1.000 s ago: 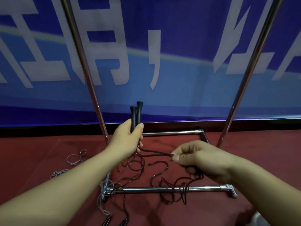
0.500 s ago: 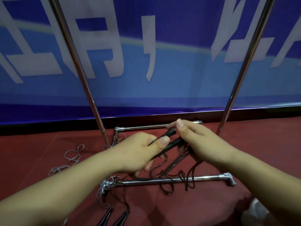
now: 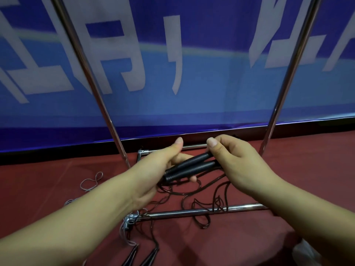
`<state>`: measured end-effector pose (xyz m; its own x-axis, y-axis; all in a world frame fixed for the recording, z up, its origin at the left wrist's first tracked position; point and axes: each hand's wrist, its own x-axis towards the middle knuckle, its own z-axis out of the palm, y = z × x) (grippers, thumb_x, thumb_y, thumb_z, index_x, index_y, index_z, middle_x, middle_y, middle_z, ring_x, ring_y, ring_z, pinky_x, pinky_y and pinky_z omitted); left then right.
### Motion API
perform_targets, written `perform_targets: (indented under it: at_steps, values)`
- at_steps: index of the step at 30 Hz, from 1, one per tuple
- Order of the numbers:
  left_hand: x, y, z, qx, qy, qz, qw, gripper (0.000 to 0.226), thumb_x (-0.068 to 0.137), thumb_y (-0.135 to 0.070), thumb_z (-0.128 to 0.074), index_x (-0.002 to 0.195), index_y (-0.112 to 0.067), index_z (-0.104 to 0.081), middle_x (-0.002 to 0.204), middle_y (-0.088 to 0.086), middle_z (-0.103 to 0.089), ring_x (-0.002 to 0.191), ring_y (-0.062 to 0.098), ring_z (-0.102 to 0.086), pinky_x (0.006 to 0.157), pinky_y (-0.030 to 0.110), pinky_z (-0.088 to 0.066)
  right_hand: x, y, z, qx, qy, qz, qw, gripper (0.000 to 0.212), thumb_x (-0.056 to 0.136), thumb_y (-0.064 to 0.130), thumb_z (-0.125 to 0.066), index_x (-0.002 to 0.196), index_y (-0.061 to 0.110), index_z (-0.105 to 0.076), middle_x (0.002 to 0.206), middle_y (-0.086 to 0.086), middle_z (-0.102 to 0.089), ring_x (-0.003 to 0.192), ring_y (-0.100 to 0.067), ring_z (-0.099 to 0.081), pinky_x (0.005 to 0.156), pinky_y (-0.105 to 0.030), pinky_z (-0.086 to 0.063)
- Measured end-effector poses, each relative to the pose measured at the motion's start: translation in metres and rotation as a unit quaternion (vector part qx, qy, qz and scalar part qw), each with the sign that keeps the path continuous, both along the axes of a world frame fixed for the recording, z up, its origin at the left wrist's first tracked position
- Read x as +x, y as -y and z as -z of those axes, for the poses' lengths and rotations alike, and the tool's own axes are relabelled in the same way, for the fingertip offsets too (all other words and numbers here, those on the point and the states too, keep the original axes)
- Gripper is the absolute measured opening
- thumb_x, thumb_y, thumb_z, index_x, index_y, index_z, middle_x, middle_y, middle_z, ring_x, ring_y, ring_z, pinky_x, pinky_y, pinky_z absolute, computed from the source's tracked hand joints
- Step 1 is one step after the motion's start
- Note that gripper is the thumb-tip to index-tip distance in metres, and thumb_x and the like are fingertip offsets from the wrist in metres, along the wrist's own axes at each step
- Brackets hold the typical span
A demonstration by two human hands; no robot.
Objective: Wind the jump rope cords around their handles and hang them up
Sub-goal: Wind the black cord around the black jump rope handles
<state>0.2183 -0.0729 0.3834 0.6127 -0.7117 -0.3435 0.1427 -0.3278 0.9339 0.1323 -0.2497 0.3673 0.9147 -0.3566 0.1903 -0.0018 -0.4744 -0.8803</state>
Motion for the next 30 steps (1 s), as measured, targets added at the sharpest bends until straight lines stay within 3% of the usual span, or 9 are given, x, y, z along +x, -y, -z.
perform_targets:
  at_steps: [5,11,13,15,19,21,23,27,30]
  values:
    - [-0.006,-0.001,0.005,-0.01,0.076,0.032,0.997,0.031,0.087,-0.045,-0.062,0.102,-0.024,-0.077,0.085,-0.006,-0.069,0.083,0.006,-0.059,0.086,0.026,-0.043,0.0,-0.003,0.002,-0.046,-0.006,0.031,0.998,0.034,0.094,0.054,-0.046,0.083,0.024,-0.059,0.059,0.008,-0.049,0.054,-0.005,-0.043,0.056,-0.027,-0.037]
    - [-0.008,-0.005,0.007,0.029,0.22,0.05,0.974,0.034,0.094,-0.051,-0.057,0.106,-0.023,-0.073,0.072,-0.006,-0.052,0.065,0.007,-0.045,0.065,0.026,-0.039,-0.001,-0.002,0.001,-0.039,-0.003,0.03,0.999,0.034,0.093,0.055,-0.045,0.085,0.025,-0.059,0.063,0.007,-0.051,0.054,-0.004,-0.043,0.055,-0.028,-0.039]
    - [-0.01,-0.005,0.005,0.028,0.205,0.062,0.976,0.038,0.096,-0.046,-0.059,0.099,-0.009,-0.068,0.066,-0.004,-0.049,0.058,0.007,-0.048,0.061,0.025,-0.041,-0.002,-0.003,0.001,-0.033,-0.009,0.026,0.999,0.036,0.093,0.056,-0.045,0.086,0.024,-0.06,0.065,0.006,-0.053,0.055,-0.004,-0.045,0.056,-0.028,-0.04]
    - [-0.01,-0.004,0.003,0.034,0.163,0.067,0.984,0.039,0.094,-0.04,-0.059,0.099,-0.002,-0.064,0.069,0.001,-0.06,0.065,0.011,-0.063,0.066,0.028,-0.054,-0.003,-0.003,0.002,-0.028,-0.016,0.022,0.999,0.036,0.093,0.056,-0.045,0.086,0.024,-0.061,0.064,0.007,-0.052,0.055,-0.003,-0.044,0.055,-0.027,-0.039]
    - [-0.006,-0.006,0.001,0.05,0.148,0.061,0.986,0.017,0.098,-0.031,-0.057,0.098,-0.017,-0.066,0.079,0.006,-0.074,0.085,0.031,-0.076,0.083,0.045,-0.062,-0.004,-0.002,0.001,0.013,-0.049,-0.001,0.999,0.049,0.089,0.065,-0.038,0.091,0.022,-0.06,0.062,0.01,-0.049,0.051,-0.002,-0.041,0.054,-0.023,-0.036]
    - [-0.004,-0.007,0.001,0.059,0.146,0.054,0.986,0.014,0.1,-0.028,-0.057,0.099,-0.016,-0.064,0.074,0.007,-0.073,0.081,0.035,-0.076,0.078,0.047,-0.063,-0.004,0.0,-0.002,0.071,-0.085,-0.029,0.993,0.058,0.084,0.071,-0.035,0.097,0.02,-0.06,0.066,0.005,-0.057,0.048,-0.004,-0.045,0.05,-0.024,-0.038]
    - [-0.001,-0.008,0.001,0.072,0.138,0.052,0.986,0.017,0.101,-0.028,-0.055,0.108,-0.014,-0.063,0.074,0.01,-0.071,0.072,0.032,-0.075,0.065,0.039,-0.063,-0.004,0.005,-0.005,0.085,-0.116,-0.065,0.988,0.059,0.084,0.072,-0.036,0.099,0.021,-0.061,0.072,0.0,-0.063,0.044,-0.001,-0.046,0.047,-0.022,-0.039]
    - [0.01,-0.019,0.002,0.115,0.198,0.037,0.973,0.014,0.102,-0.028,-0.055,0.095,-0.016,-0.059,0.065,0.004,-0.061,0.051,0.027,-0.068,0.042,0.03,-0.054,-0.007,0.028,-0.01,-0.079,-0.132,-0.082,0.985,0.055,0.076,0.076,-0.041,0.086,0.028,-0.065,0.064,0.009,-0.065,0.048,0.001,-0.051,0.056,-0.022,-0.041]
    - [0.015,-0.026,0.002,0.127,0.201,0.043,0.97,0.015,0.101,-0.029,-0.056,0.095,-0.016,-0.058,0.061,0.003,-0.058,0.043,0.023,-0.063,0.036,0.025,-0.047,-0.008,0.041,-0.016,-0.076,-0.163,-0.149,0.972,0.052,0.07,0.072,-0.059,0.08,0.022,-0.067,0.058,0.009,-0.061,0.053,-0.005,-0.052,0.057,-0.023,-0.043]
